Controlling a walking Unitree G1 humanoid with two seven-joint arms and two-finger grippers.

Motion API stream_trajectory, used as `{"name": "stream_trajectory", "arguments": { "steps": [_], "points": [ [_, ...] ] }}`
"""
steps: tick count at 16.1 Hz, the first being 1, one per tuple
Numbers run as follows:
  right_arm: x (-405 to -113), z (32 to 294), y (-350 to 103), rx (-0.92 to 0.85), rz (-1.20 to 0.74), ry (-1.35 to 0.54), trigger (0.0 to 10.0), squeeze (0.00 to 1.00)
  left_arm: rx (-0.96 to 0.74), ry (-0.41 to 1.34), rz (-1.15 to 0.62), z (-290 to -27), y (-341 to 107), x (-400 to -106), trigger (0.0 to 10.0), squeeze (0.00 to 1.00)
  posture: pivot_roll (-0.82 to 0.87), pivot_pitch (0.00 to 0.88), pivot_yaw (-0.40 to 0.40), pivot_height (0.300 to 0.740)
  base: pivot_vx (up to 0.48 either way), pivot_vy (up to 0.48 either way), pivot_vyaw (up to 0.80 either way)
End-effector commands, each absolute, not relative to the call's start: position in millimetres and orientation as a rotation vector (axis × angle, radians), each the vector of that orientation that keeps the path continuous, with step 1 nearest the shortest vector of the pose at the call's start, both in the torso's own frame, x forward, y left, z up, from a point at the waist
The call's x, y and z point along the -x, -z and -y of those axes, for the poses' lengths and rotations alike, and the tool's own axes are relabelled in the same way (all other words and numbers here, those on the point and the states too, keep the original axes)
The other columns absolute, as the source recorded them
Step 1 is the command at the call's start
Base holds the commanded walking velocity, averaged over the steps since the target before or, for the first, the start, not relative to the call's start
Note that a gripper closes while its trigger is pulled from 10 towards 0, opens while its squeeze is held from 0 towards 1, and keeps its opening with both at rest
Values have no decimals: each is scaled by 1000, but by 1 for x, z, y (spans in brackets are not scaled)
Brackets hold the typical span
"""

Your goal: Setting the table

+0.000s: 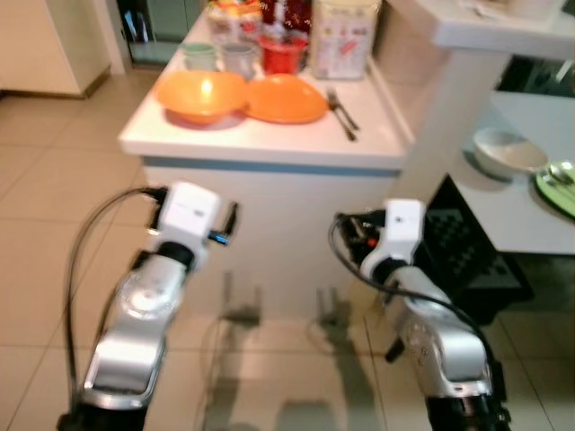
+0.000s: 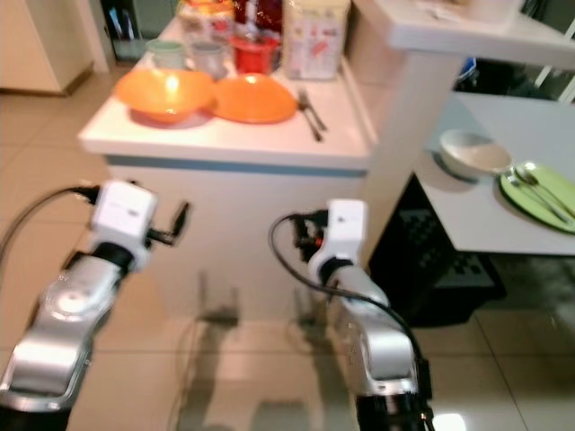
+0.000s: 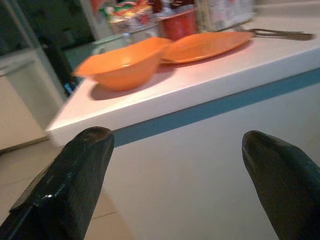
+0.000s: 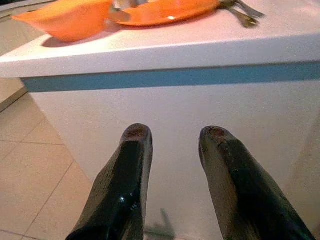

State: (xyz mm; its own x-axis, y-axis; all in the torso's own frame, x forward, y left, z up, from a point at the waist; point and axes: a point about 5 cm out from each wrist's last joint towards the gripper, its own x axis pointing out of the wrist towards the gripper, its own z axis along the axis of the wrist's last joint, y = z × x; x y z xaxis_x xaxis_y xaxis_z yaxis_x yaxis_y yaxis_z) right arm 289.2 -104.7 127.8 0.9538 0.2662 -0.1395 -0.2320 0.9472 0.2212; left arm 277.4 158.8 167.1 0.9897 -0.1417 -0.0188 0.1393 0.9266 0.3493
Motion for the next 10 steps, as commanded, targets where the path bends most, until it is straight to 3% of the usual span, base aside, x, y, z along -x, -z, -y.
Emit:
{"name": "stream_trajectory", "arguments": {
  "steps": [1, 4, 10],
  "points": [
    [-290, 118, -129, -190, -157, -204, 10000, 0, -372, 193, 34, -149, -170, -278, 10000, 0, 90, 0, -49, 740, 0, 0, 0],
    [-292, 119, -134, -189, -137, -200, 10000, 0, -353, 176, 44, -149, -173, -279, 10000, 0, 87, 0, -49, 740, 0, -480, 0],
    [-306, 126, -167, -153, 0, -140, 10000, 0, -300, 123, 119, -150, -186, -283, 10000, 0, 91, 0, -57, 740, 0, 0, 0]
  ]
}}
